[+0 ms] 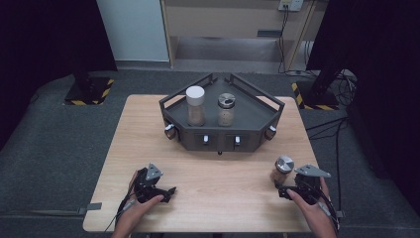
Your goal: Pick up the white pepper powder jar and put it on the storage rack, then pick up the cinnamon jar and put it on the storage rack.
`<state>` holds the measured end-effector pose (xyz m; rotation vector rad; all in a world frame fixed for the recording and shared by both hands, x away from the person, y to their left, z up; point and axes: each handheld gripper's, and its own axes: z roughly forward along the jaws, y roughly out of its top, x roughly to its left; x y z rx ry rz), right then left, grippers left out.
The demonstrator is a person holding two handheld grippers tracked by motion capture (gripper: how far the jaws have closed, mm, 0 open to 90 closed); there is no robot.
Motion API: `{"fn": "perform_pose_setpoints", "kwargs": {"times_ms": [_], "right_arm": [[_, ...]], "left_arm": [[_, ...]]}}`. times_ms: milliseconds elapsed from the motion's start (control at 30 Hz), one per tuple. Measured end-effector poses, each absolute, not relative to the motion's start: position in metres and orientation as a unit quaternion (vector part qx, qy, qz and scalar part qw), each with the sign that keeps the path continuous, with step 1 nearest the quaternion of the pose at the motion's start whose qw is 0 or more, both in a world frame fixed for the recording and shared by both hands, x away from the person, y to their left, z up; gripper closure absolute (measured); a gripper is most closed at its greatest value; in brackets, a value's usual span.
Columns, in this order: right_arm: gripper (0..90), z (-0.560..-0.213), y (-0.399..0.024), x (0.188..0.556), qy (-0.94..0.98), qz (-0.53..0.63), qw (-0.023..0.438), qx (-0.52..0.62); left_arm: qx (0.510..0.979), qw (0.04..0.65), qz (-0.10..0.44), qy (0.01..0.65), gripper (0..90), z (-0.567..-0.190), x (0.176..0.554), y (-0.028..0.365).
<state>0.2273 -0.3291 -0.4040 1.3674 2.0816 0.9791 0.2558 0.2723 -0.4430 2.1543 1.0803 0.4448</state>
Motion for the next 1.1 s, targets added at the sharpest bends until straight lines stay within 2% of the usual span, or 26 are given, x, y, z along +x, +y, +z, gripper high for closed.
{"fn": "perform_pose_setpoints", "kwargs": {"times_ms": [1100], "right_arm": [[4.4, -0.422, -0.327, 0.239, 0.755, 0.355, 0.223, 0.505]], "left_arm": [[0.827, 0.339, 0.171, 0.415, 0.0, -0.443, 0.256, 0.272]]}}
